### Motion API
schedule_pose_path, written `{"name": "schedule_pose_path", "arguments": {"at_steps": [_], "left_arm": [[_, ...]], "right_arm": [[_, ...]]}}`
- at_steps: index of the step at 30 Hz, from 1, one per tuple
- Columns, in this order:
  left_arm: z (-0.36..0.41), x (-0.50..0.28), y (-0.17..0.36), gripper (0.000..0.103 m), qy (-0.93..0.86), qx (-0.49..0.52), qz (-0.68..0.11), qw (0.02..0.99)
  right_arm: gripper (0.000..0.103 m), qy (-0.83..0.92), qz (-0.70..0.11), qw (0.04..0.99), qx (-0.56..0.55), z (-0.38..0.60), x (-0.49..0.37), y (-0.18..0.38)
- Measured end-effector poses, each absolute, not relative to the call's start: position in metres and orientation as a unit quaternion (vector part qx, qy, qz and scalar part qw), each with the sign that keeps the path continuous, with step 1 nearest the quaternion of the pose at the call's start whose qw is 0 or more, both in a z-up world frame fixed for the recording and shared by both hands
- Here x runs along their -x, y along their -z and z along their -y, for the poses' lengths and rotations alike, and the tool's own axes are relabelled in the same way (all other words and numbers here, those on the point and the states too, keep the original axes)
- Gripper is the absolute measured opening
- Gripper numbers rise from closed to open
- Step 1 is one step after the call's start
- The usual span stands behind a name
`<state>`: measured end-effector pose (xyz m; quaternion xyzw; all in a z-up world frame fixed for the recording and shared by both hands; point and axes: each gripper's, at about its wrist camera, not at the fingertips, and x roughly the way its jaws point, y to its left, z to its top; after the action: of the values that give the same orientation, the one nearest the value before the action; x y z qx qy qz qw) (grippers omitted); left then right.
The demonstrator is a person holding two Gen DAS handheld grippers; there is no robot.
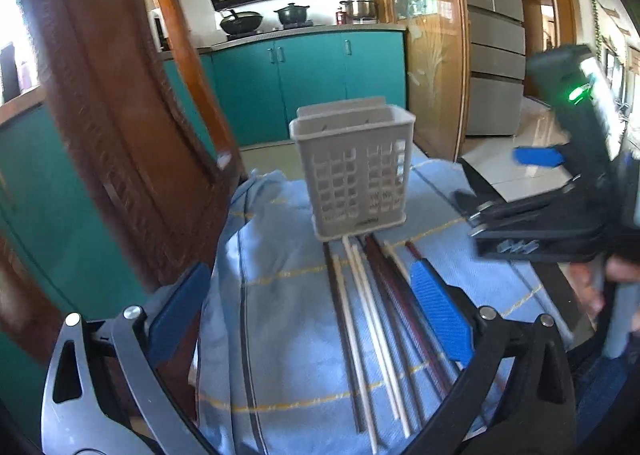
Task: Organize utensils
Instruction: 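Close the left tool on a dark brown chopstick while the right tool grasps a reddish-brown chopstick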
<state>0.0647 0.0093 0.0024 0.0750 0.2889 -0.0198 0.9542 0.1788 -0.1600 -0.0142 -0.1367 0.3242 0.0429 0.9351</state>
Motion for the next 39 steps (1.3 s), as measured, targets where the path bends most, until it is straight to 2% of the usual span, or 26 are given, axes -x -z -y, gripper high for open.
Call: {"name": "schedule_pose_path", "arguments": {"at_steps": [2,4,5,6,7,10,13,18,21,29,39], "left_arm": [[-0.005,-0.080,-0.010,0.083,0.028,-0.081,-0.294,0.952],[-0.002,-0.101,-0.012,0.053,0.048,-0.086,-0.314,0.944],[-0.001,-0.115,-0.009,0.045,0.060,-0.084,-0.330,0.938],[-0.003,-0.125,-0.005,0.034,0.066,-0.079,-0.342,0.934],[-0.006,-0.135,0.000,0.028,0.069,-0.067,-0.353,0.930],[-0.019,-0.152,0.026,0.017,0.076,-0.021,-0.387,0.919],[-0.026,-0.174,0.061,0.016,0.053,-0.004,-0.472,0.880],[-0.034,-0.193,0.089,0.016,0.057,0.047,-0.528,0.846],[-0.027,-0.195,0.091,0.016,0.062,0.038,-0.530,0.845],[-0.014,-0.201,0.096,0.016,0.066,0.027,-0.540,0.839],[-0.004,-0.203,0.102,0.020,0.047,-0.008,-0.533,0.845]], "right_arm": [[0.077,-0.051,-0.337,0.932,0.120,0.158,-0.188,0.023],[0.063,-0.073,-0.367,0.924,0.084,0.163,-0.194,0.039],[0.059,-0.083,-0.388,0.915,0.067,0.166,-0.198,0.048],[0.049,-0.094,-0.415,0.904,0.047,0.169,-0.204,0.059],[0.040,-0.107,-0.446,0.888,0.024,0.173,-0.211,0.073],[0.035,-0.127,-0.494,0.860,-0.012,0.173,-0.224,0.097],[0.035,-0.132,-0.516,0.846,-0.017,0.166,-0.232,0.110],[0.032,-0.126,-0.515,0.848,0.015,0.153,-0.232,0.111],[0.007,-0.117,-0.524,0.844,0.025,0.157,-0.230,0.110],[0.008,-0.109,-0.518,0.849,0.002,0.179,-0.220,0.100],[0.013,-0.094,-0.523,0.847,0.014,0.182,-0.220,0.103]]}}
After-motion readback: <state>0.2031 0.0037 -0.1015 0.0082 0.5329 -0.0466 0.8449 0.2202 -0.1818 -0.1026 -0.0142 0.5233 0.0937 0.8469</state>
